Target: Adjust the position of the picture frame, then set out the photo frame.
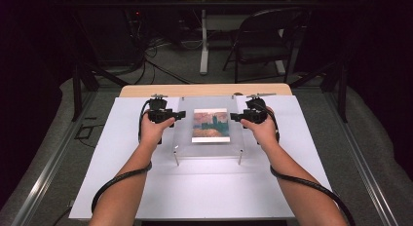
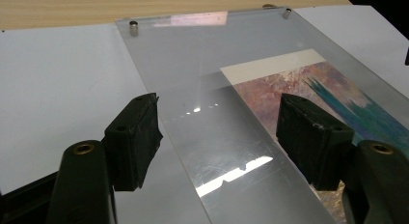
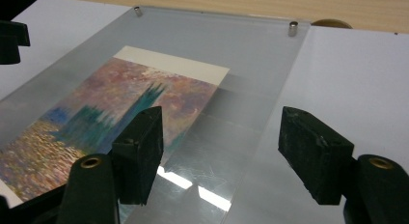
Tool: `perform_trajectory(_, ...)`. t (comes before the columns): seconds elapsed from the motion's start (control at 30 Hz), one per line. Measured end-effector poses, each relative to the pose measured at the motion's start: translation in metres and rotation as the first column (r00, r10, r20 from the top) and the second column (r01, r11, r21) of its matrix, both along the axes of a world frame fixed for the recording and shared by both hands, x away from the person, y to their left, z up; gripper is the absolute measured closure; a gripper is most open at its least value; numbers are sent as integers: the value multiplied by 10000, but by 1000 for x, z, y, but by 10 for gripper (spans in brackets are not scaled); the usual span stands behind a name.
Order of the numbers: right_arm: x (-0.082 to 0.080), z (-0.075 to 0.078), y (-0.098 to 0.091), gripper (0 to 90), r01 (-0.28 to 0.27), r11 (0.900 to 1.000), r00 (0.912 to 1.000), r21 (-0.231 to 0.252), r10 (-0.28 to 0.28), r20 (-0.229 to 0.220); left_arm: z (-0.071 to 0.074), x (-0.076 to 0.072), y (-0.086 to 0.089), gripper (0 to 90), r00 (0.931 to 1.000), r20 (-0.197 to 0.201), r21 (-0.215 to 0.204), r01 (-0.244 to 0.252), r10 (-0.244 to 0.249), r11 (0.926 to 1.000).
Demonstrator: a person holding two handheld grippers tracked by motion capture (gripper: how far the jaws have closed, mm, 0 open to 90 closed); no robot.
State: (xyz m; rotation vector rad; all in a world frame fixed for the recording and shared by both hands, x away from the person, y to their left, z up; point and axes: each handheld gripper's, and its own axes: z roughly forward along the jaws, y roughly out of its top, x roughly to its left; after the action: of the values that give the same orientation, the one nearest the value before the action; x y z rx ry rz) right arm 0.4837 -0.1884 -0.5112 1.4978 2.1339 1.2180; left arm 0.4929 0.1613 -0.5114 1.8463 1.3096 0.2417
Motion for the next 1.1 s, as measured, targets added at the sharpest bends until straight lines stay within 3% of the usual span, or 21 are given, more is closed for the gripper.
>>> perform_trajectory(0.27, 2, -9, -4, 323, 166, 9995, 9997, 267, -161, -163, -9, 2, 1, 319, 9997, -208, -19, -102, 102, 9999)
perform_trajectory(0.4, 3, -13, -4, 324, 192, 9997, 9992, 154, -186, -356, -12, 4, 1, 319, 9994, -307, 97, -148, 151, 9998)
perform_trajectory(0.57, 7, -17, -5, 323, 243, 9992, 9987, 319, -228, -456, -16, 7, 1, 317, 9985, -449, -116, -310, 305, 9995)
perform_trajectory(1.1, 20, -24, 0, 323, 214, 9975, 9959, 669, -154, -889, -26, 14, -4, 312, 9974, -705, -252, -129, 111, 9996)
